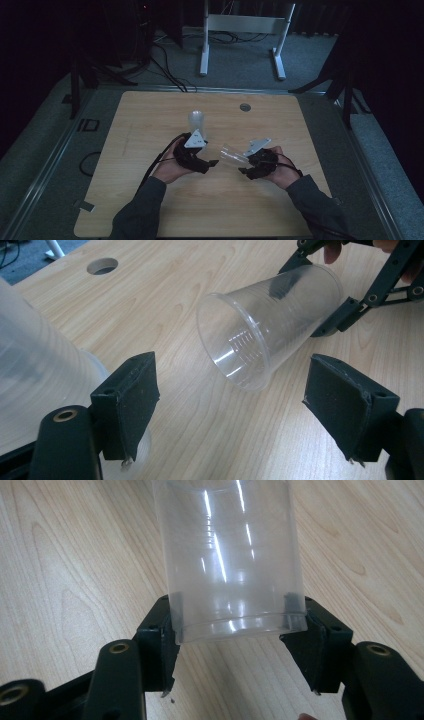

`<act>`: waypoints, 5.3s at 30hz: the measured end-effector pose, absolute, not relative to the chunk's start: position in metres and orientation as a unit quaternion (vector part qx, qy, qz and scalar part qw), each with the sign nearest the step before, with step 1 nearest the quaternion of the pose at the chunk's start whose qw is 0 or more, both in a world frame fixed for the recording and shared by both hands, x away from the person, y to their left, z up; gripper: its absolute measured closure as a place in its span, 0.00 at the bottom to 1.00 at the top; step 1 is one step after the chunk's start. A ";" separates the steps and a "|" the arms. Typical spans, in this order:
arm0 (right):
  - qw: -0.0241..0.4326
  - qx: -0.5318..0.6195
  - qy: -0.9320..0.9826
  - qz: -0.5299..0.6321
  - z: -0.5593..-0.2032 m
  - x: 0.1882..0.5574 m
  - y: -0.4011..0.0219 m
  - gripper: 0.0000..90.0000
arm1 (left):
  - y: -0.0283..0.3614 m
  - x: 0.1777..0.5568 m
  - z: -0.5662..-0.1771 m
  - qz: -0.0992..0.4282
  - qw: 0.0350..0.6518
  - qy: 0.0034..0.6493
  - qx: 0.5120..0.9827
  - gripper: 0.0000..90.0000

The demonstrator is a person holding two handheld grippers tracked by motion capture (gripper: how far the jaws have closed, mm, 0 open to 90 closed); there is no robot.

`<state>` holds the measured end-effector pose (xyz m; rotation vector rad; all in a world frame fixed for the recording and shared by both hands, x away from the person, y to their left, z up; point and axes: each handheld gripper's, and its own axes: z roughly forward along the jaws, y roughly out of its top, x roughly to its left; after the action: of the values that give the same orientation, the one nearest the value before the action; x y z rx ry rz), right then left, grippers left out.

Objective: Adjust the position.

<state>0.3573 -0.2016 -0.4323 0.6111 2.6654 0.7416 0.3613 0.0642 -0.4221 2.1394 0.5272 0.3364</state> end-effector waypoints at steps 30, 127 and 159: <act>0.148 0.215 0.900 0.349 -0.426 0.357 -0.210 0.47 | 0.066 0.363 -0.426 0.136 0.454 0.225 0.851 0.24; 0.126 0.231 0.806 0.530 -0.413 0.356 -0.215 0.46 | 0.066 0.365 -0.413 0.091 0.534 0.241 0.805 0.27; 0.123 0.227 0.799 0.543 -0.419 0.354 -0.212 0.46 | 0.058 0.369 -0.414 0.042 0.595 0.253 0.762 0.24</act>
<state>0.3540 -0.2116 -0.4195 0.6618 2.3299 1.5847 0.3691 0.0578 -0.4140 1.7696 0.5879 0.0981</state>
